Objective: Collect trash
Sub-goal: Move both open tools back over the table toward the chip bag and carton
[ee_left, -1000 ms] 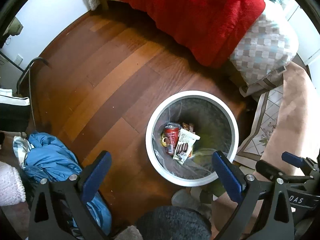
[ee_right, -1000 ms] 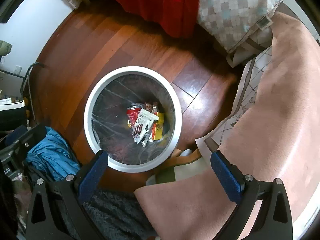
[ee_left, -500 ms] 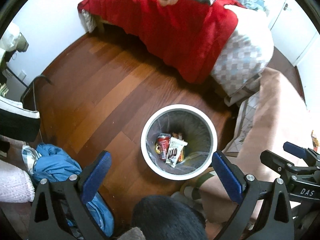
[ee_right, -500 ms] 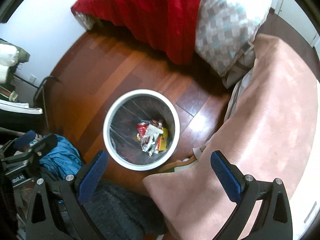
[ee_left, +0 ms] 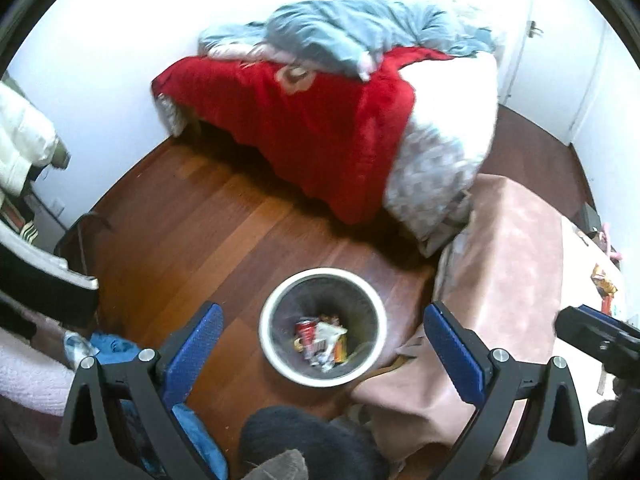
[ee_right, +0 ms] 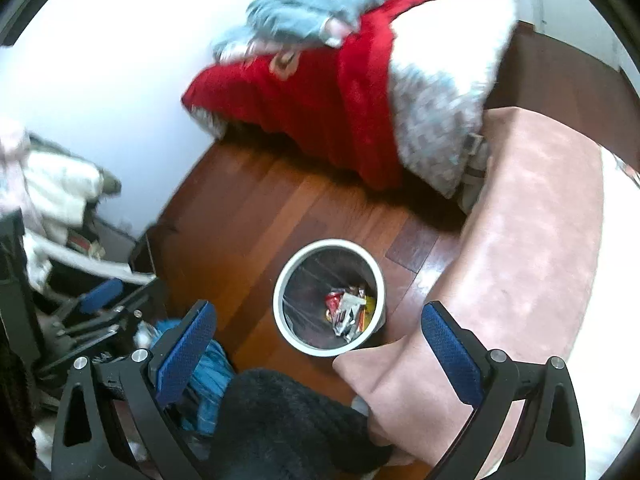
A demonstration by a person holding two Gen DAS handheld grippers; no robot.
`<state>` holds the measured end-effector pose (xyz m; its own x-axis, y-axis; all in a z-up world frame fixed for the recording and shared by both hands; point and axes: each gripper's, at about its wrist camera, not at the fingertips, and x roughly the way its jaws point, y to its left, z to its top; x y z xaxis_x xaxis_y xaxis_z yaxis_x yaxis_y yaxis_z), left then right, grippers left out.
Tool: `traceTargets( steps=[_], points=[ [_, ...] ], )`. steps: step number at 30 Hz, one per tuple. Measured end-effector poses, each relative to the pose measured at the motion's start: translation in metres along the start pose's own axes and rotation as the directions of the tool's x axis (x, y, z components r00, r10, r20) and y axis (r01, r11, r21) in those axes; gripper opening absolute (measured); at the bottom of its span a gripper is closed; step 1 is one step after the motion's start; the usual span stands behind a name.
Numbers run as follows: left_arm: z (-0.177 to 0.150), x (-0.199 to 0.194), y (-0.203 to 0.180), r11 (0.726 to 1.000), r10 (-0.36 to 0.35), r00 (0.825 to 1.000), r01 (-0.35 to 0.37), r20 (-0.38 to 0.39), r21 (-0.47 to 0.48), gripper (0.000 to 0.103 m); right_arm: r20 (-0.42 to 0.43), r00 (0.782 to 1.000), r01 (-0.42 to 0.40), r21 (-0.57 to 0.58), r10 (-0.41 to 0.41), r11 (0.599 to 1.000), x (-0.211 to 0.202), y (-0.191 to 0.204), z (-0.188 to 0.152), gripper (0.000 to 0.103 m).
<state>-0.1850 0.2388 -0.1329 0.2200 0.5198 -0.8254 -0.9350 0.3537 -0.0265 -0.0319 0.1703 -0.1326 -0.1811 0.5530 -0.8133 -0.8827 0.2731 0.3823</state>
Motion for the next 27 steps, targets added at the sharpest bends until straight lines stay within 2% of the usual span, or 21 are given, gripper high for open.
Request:
traceTargets(
  steps=[3, 6, 10, 12, 14, 15, 16, 17, 18, 21, 23, 25, 27],
  points=[
    [-0.001, 0.017, -0.047, 0.999, -0.031, 0.999, 0.032, -0.024, 0.034, 0.103, 0.033, 0.999, 0.021, 0.072, -0.023, 0.997, -0.028, -0.035, -0.006, 0.103],
    [-0.006, 0.041, -0.109, 0.993, -0.062, 0.996, 0.067, -0.061, 0.093, 0.103, 0.04, 0.994, 0.091, 0.159, -0.099, 0.983, -0.053, -0.089, -0.015, 0.103],
    [-0.019, 0.077, -0.204, 0.976, -0.084, 0.989, 0.106, -0.12, 0.19, 0.103, 0.019, 0.971, 0.223, 0.297, -0.239, 0.929, -0.083, -0.183, -0.035, 0.103],
    [-0.027, 0.095, -0.251, 0.966, -0.075, 0.987, 0.107, -0.139, 0.234, 0.103, -0.01, 0.946, 0.31, 0.322, -0.324, 0.894, -0.098, -0.239, -0.041, 0.103],
    [-0.037, 0.109, -0.29, 0.957, -0.064, 0.986, 0.106, -0.157, 0.272, 0.103, -0.065, 0.906, 0.419, 0.287, -0.418, 0.862, -0.105, -0.287, -0.041, 0.103],
    [-0.042, 0.119, -0.318, 0.947, -0.063, 0.982, 0.115, -0.177, 0.301, 0.103, -0.101, 0.875, 0.483, 0.24, -0.473, 0.842, -0.107, -0.316, -0.039, 0.103],
    [-0.047, 0.126, -0.338, 0.939, -0.06, 0.98, 0.12, -0.189, 0.323, 0.103, -0.122, 0.856, 0.517, 0.216, -0.503, 0.828, -0.107, -0.333, -0.037, 0.103],
    [-0.051, 0.13, -0.35, 0.933, -0.058, 0.979, 0.123, -0.197, 0.337, 0.103, -0.168, 0.826, 0.561, 0.162, -0.538, 0.812, -0.105, -0.359, -0.034, 0.103],
    [-0.054, 0.138, -0.373, 0.924, -0.059, 0.975, 0.134, -0.212, 0.358, 0.103, -0.195, 0.811, 0.58, 0.132, -0.552, 0.804, -0.105, -0.377, -0.031, 0.103],
    [-0.055, 0.153, -0.416, 0.906, -0.051, 0.968, 0.149, -0.247, 0.397, 0.103, -0.274, 0.784, 0.588, 0.038, -0.557, 0.808, -0.094, -0.423, -0.023, 0.103],
    [-0.055, 0.158, -0.432, 0.898, -0.051, 0.964, 0.158, -0.26, 0.41, 0.103, -0.277, 0.772, 0.585, -0.043, -0.572, 0.81, -0.085, -0.443, -0.015, 0.103],
    [-0.054, 0.163, -0.447, 0.887, -0.044, 0.963, 0.16, -0.266, 0.432, 0.103, -0.275, 0.766, 0.574, -0.114, -0.581, 0.811, -0.078, -0.455, -0.008, 0.103],
    [-0.055, 0.164, -0.452, 0.88, -0.038, 0.964, 0.158, -0.264, 0.448, 0.103, -0.294, 0.776, 0.541, -0.144, -0.558, 0.828, -0.068, -0.47, 0.0, 0.103]
  ],
)
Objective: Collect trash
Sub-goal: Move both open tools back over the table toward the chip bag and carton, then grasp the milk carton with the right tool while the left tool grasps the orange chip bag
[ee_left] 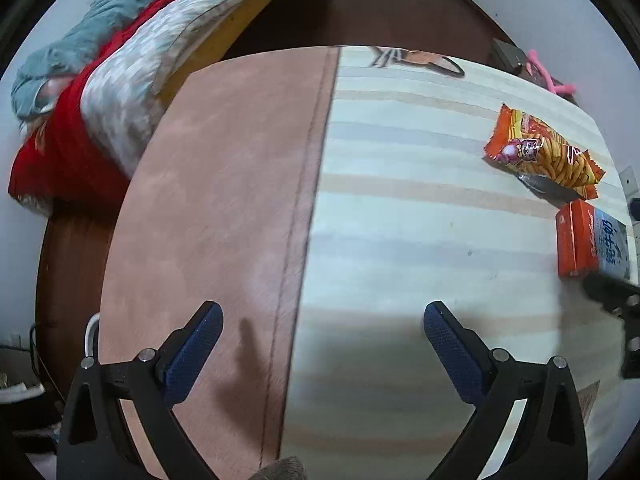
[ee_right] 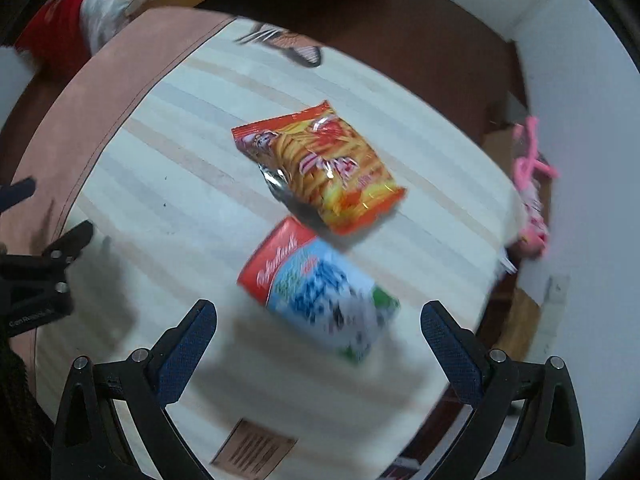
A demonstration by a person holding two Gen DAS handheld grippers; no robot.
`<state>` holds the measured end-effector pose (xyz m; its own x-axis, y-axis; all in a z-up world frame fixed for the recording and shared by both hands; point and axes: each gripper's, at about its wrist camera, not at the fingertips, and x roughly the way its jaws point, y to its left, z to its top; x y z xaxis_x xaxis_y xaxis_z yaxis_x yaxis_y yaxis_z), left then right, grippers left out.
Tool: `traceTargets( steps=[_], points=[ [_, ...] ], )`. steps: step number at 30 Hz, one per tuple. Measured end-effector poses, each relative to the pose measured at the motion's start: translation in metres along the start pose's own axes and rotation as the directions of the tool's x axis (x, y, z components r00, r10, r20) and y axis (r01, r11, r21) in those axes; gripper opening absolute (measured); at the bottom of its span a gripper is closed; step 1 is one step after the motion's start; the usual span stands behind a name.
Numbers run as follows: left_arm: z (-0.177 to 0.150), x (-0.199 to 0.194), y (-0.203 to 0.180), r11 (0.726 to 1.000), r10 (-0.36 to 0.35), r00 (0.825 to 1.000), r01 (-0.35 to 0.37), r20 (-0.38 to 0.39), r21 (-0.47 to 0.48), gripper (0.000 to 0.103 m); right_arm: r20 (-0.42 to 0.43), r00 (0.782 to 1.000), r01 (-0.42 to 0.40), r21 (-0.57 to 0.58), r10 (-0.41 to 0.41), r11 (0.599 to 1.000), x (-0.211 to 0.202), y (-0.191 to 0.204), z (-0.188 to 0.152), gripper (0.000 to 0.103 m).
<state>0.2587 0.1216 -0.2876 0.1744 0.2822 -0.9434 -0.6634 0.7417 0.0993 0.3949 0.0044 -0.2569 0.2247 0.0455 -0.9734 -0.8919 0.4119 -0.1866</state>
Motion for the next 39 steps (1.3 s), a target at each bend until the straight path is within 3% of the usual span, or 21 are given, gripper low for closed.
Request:
traceTargets(
  steps=[2, 3, 4, 8, 11, 13, 16, 18, 20, 21, 24, 25, 26, 27, 29, 31, 32, 33, 35, 39],
  points=[
    [0.004, 0.0, -0.002, 1.0, -0.007, 1.0, 0.007, -0.004, 0.011, 0.103, -0.034, 0.998, -0.045, -0.019, 0.044, 0.999, 0.018, -0.004, 0.011, 0.102],
    [0.007, 0.002, -0.007, 1.0, -0.01, 1.0, 0.011, -0.002, 0.019, 0.103, -0.045, 0.997, -0.057, -0.018, 0.056, 0.998, 0.024, -0.005, 0.013, 0.092],
    [0.01, -0.001, -0.008, 0.999, -0.014, 1.0, 0.014, 0.008, 0.03, 0.103, -0.055, 0.995, -0.08, -0.012, 0.079, 0.997, 0.03, -0.007, 0.015, 0.09],
    [0.027, -0.009, -0.019, 0.998, -0.05, 0.998, 0.048, 0.049, 0.042, 0.103, -0.022, 0.986, -0.166, 0.086, 0.168, 0.982, 0.033, -0.022, 0.008, 0.081],
    [0.05, -0.017, -0.032, 0.994, -0.1, 0.993, 0.096, 0.07, 0.049, 0.103, 0.0, 0.977, -0.207, 0.239, 0.213, 0.949, 0.031, -0.045, -0.013, 0.074],
    [0.069, -0.019, -0.049, 0.987, -0.152, 0.986, 0.148, 0.067, 0.062, 0.103, 0.004, 0.977, -0.202, 0.365, 0.215, 0.909, 0.035, -0.066, -0.027, 0.071],
    [0.092, -0.014, -0.071, 0.972, -0.227, 0.973, 0.225, 0.034, 0.069, 0.103, 0.056, 0.982, -0.179, 0.57, 0.179, 0.802, 0.037, -0.111, -0.047, 0.067],
    [0.106, -0.004, -0.091, 0.958, -0.273, 0.962, 0.274, -0.021, 0.086, 0.103, 0.078, 0.984, -0.172, 0.647, 0.16, 0.742, 0.041, -0.133, -0.052, 0.062],
    [0.114, 0.007, -0.109, 0.943, -0.304, 0.95, 0.312, -0.076, 0.114, 0.103, 0.069, 0.98, -0.181, 0.696, 0.187, 0.695, 0.051, -0.15, -0.056, 0.065],
    [0.117, 0.013, -0.118, 0.936, -0.311, 0.945, 0.323, -0.1, 0.137, 0.102, 0.094, 0.973, -0.214, 0.705, 0.211, 0.676, 0.049, -0.156, -0.057, 0.074],
    [0.114, 0.023, -0.144, 0.929, -0.272, 0.956, 0.29, -0.11, 0.231, 0.102, 0.102, 0.976, -0.21, 0.681, 0.193, 0.701, 0.042, -0.161, -0.059, 0.08],
    [0.111, 0.025, -0.151, 0.926, -0.253, 0.962, 0.271, -0.1, 0.262, 0.093, 0.093, 0.978, -0.202, 0.667, 0.189, 0.717, 0.04, -0.16, -0.059, 0.08],
    [0.109, 0.026, -0.155, 0.925, -0.24, 0.966, 0.257, -0.093, 0.28, 0.067, 0.075, 0.98, -0.189, 0.651, 0.185, 0.735, 0.04, -0.158, -0.059, 0.08],
    [0.106, 0.025, -0.157, 0.929, -0.215, 0.974, 0.224, -0.065, 0.294, 0.068, 0.06, 0.982, -0.174, 0.642, 0.177, 0.747, 0.042, -0.151, -0.055, 0.08],
    [0.103, 0.02, -0.156, 0.925, -0.234, 0.972, 0.233, -0.035, 0.301, 0.037, 0.043, 0.986, -0.154, 0.622, 0.163, 0.768, 0.042, -0.146, -0.058, 0.08],
    [0.097, 0.013, -0.155, 0.929, -0.22, 0.976, 0.211, -0.005, 0.305, 0.023, 0.027, 0.989, -0.131, 0.605, 0.144, 0.786, 0.043, -0.14, -0.058, 0.079],
    [0.095, 0.011, -0.153, 0.927, -0.225, 0.974, 0.215, -0.003, 0.306, 0.016, 0.026, 0.99, -0.126, 0.6, 0.138, 0.79, 0.045, -0.141, -0.059, 0.07],
    [0.092, 0.009, -0.151, 0.93, -0.22, 0.975, 0.207, 0.008, 0.304, 0.015, 0.023, 0.991, -0.12, 0.594, 0.132, 0.796, 0.046, -0.138, -0.06, 0.059],
    [0.087, 0.002, -0.145, 0.935, -0.207, 0.978, 0.186, 0.04, 0.303, 0.012, 0.017, 0.996, -0.081, 0.582, 0.088, 0.809, 0.043, -0.13, -0.063, 0.054],
    [0.07, -0.021, -0.123, 0.949, -0.182, 0.976, 0.142, 0.122, 0.28, 0.011, 0.035, 0.997, -0.079, 0.579, 0.072, 0.811, 0.036, -0.119, -0.068, 0.054]
  ],
)
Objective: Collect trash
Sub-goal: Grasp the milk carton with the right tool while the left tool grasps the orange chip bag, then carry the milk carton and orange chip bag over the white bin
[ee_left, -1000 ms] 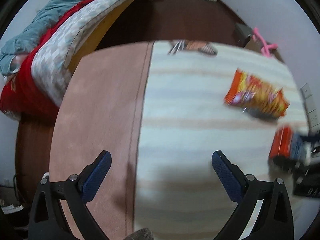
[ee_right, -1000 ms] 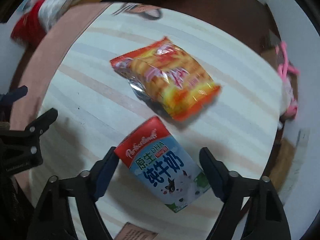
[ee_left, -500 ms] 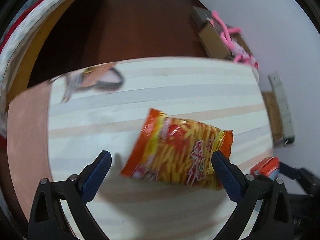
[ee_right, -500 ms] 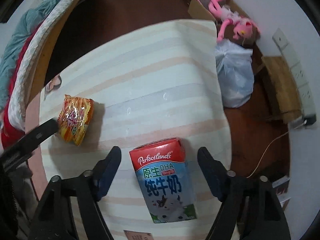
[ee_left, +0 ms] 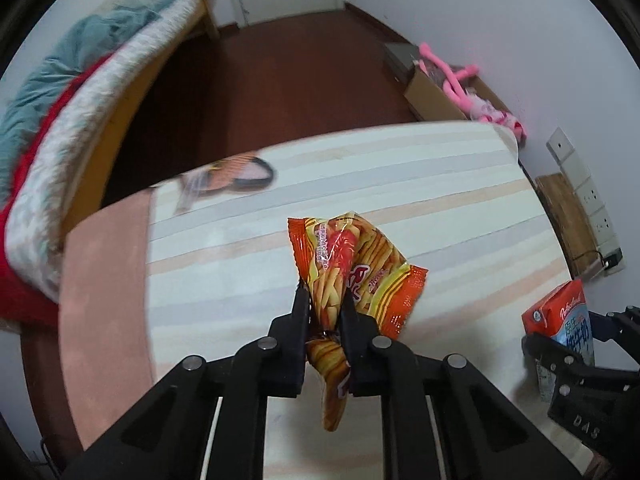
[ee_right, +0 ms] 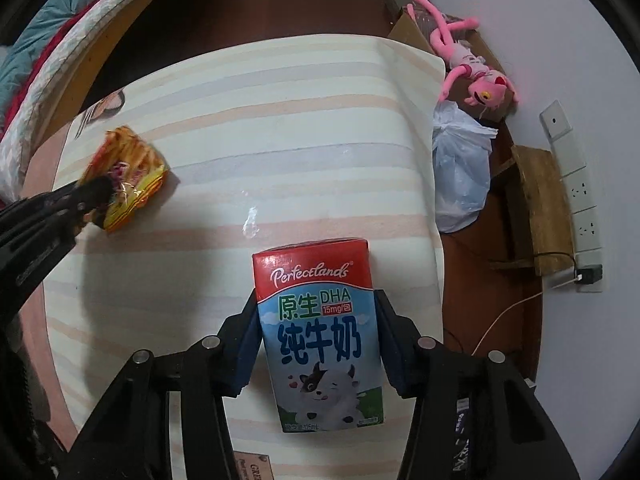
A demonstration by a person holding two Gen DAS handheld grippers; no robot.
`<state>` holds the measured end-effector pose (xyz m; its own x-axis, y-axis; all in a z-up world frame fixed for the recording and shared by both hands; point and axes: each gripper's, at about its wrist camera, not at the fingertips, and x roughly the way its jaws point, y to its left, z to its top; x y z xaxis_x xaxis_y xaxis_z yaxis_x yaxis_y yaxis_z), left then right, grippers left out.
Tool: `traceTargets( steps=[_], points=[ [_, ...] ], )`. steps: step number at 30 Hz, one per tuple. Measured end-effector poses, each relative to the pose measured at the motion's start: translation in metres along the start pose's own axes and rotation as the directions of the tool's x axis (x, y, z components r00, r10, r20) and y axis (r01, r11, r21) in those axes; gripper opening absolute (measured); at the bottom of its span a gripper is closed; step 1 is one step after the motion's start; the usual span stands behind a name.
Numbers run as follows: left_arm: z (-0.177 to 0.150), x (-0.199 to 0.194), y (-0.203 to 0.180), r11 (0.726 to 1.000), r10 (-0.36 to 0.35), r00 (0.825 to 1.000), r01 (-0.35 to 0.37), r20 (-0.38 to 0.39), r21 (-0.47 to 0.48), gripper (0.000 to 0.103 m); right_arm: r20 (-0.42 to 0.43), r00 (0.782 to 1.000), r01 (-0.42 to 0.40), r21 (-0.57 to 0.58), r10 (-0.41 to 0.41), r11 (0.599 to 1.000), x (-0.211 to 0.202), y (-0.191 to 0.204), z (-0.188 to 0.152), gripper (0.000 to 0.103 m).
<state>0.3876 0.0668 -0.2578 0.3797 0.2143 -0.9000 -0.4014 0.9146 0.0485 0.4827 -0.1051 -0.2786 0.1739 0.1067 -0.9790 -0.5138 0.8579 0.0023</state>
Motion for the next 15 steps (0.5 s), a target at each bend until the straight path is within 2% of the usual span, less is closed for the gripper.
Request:
traceTargets(
  steps=[4, 7, 15],
  points=[
    [-0.024, -0.036, 0.022, 0.998, 0.014, 0.998, -0.011, 0.057, -0.055, 0.011, 0.045, 0.999, -0.004, 0.011, 0.003, 1.0, -0.019, 0.01, -0.014, 0.053],
    [-0.041, -0.068, 0.045, 0.995, 0.024, 0.995, -0.014, 0.097, -0.101, 0.011, 0.084, 0.996, -0.036, 0.022, 0.034, 0.999, -0.04, 0.026, -0.029, 0.053],
    [-0.099, -0.159, 0.12, 0.977, 0.076, 0.979, -0.036, 0.187, -0.211, 0.011, 0.196, 0.97, -0.141, -0.025, 0.143, 0.99, -0.11, 0.096, -0.07, 0.053]
  ],
)
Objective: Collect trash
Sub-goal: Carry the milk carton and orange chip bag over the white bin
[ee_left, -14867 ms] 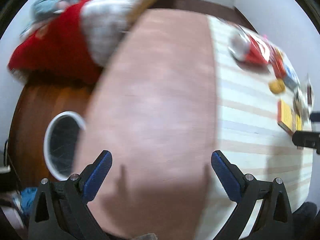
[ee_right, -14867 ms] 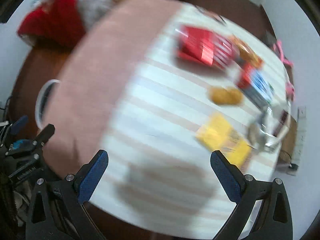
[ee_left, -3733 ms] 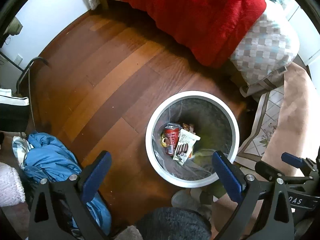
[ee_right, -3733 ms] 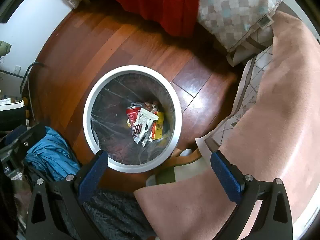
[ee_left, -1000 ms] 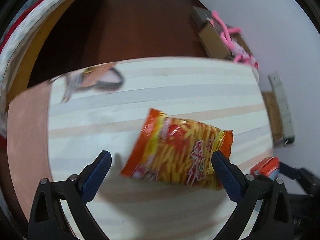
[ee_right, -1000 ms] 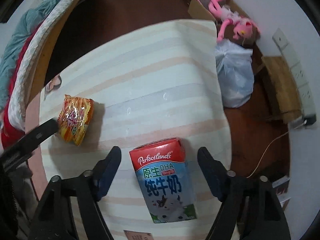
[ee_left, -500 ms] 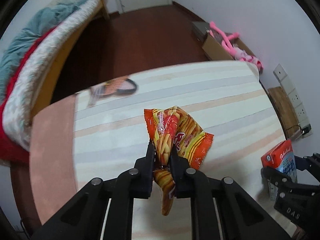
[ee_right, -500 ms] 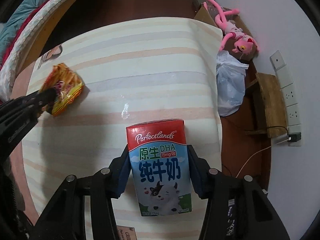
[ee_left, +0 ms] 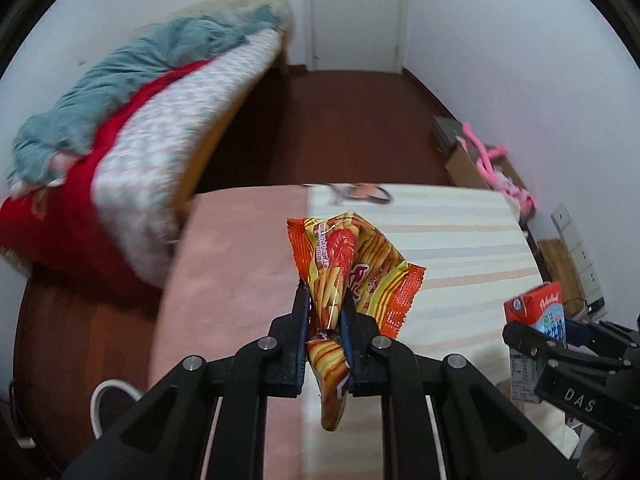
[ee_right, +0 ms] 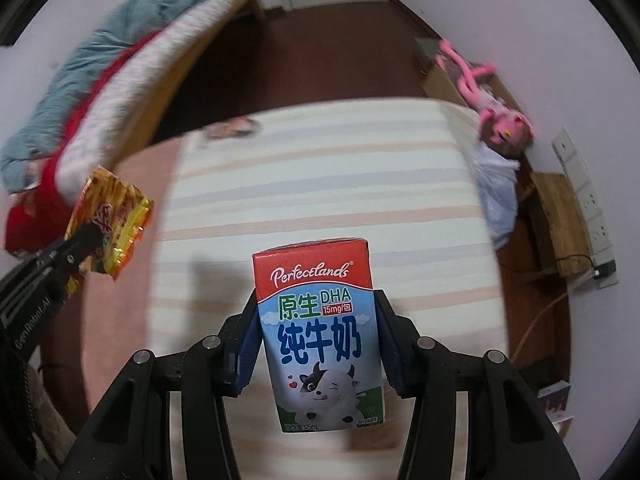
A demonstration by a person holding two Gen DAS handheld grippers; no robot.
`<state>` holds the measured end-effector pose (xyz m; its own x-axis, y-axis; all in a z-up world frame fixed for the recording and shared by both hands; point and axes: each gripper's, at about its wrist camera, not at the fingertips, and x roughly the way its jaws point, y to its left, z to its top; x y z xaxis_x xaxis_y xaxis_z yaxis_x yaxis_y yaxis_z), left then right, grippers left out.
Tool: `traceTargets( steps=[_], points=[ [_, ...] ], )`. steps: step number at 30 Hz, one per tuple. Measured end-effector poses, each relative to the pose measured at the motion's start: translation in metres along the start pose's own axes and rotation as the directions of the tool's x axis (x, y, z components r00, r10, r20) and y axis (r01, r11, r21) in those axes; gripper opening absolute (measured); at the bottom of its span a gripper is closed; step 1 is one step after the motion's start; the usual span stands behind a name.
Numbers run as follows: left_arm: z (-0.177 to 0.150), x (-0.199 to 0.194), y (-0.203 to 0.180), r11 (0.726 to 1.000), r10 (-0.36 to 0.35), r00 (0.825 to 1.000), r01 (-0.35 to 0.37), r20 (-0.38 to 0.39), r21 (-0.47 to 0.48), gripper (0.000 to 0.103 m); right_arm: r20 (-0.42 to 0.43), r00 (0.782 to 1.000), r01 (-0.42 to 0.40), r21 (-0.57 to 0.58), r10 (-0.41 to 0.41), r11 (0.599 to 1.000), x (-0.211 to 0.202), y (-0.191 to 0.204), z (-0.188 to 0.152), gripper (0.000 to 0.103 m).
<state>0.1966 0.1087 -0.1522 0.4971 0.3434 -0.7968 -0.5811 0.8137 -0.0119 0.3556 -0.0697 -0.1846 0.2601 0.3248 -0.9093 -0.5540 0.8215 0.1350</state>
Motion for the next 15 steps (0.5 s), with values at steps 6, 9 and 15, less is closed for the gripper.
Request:
traceTargets(
  steps=[6, 9, 15],
  points=[
    [-0.034, -0.062, 0.097, 0.989, 0.071, 0.997, -0.067, 0.027, -0.128, 0.011, 0.053, 0.992, -0.111, -0.096, 0.116, 0.989, -0.047, 0.097, -0.021, 0.053],
    [-0.049, -0.087, 0.142, 0.978, 0.109, 0.993, -0.102, 0.033, -0.18, 0.011, 0.047, 0.982, -0.172, -0.16, 0.181, 0.972, -0.064, 0.155, -0.037, 0.053],
    [-0.087, -0.129, 0.24, 0.941, 0.209, 0.978, -0.193, 0.026, -0.279, 0.011, -0.002, 0.955, -0.287, -0.27, 0.298, 0.919, -0.082, 0.272, -0.073, 0.053]
  ],
)
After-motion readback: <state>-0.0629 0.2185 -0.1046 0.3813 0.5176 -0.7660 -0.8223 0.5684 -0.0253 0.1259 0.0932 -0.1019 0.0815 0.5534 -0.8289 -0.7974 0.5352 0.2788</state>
